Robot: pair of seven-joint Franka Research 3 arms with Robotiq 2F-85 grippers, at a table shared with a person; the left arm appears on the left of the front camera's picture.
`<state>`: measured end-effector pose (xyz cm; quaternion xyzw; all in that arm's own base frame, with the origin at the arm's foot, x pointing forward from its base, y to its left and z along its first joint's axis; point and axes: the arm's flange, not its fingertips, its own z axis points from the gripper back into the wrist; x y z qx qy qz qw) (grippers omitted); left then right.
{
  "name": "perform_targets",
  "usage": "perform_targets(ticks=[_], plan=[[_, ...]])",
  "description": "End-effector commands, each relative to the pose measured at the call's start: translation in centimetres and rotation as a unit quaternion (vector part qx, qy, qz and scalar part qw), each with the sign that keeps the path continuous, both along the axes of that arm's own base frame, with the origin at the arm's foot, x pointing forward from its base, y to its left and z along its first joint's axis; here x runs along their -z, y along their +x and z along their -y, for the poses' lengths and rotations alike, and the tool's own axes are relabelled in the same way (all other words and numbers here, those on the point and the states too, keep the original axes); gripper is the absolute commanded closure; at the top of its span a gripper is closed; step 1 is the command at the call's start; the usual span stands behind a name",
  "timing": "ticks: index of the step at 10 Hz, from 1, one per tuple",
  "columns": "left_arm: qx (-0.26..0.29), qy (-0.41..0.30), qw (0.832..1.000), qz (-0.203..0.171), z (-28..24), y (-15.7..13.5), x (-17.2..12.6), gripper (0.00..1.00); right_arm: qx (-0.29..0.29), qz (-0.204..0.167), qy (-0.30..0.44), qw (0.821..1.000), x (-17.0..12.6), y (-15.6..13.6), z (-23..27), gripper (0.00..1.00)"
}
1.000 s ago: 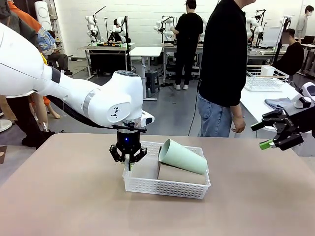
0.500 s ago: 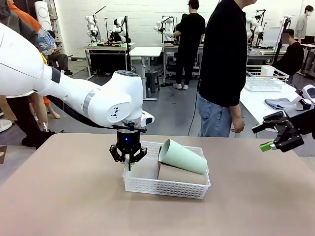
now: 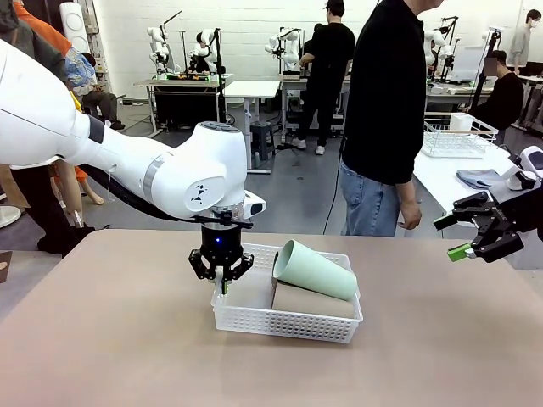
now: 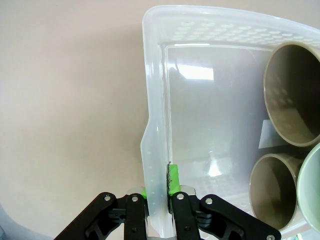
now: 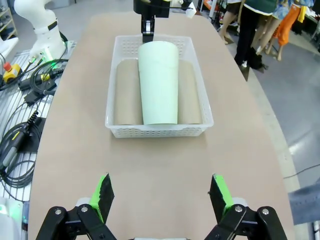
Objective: Clean and organize the cups into the basket.
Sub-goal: Move the Organizing basket back to the left side of the table.
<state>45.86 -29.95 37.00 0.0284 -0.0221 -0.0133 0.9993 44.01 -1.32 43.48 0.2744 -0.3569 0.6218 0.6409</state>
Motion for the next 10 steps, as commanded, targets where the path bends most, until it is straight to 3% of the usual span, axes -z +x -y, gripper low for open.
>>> perform_targets(ticks=[1, 5, 6, 8, 9, 10], plan=[[-0.002, 0.001, 1.0, 0.004, 0.1, 0.0, -0.3, 1.0, 0.004, -0.013, -0.002, 1.0, -0.1, -0.1, 0.0, 0.0], [-0.002, 0.001, 1.0, 0.004, 0.1, 0.0, -0.3, 1.0, 0.0, 0.0, 0.0, 1.0, 0.0, 0.0, 0.0, 0.0], [-0.002, 0.001, 1.0, 0.004, 0.1, 0.0, -0.3, 1.0, 0.136, -0.058, 0.132, 0.98, -0.2, 0.5, 2.9, 0.0], [-0.002, 0.001, 1.0, 0.004, 0.1, 0.0, -0.3, 1.0, 0.256, -0.204, 0.137, 0.935, 2.7, 0.3, 6.7, 0.0], [-0.002, 0.001, 1.0, 0.004, 0.1, 0.0, -0.3, 1.0, 0.291, -0.278, 0.119, 0.908, 3.7, -0.5, 8.2, 0.0], [-0.002, 0.001, 1.0, 0.004, 0.1, 0.0, -0.3, 1.0, 0.303, -0.321, 0.103, 0.891, 4.0, -1.5, 9.7, 0.0]])
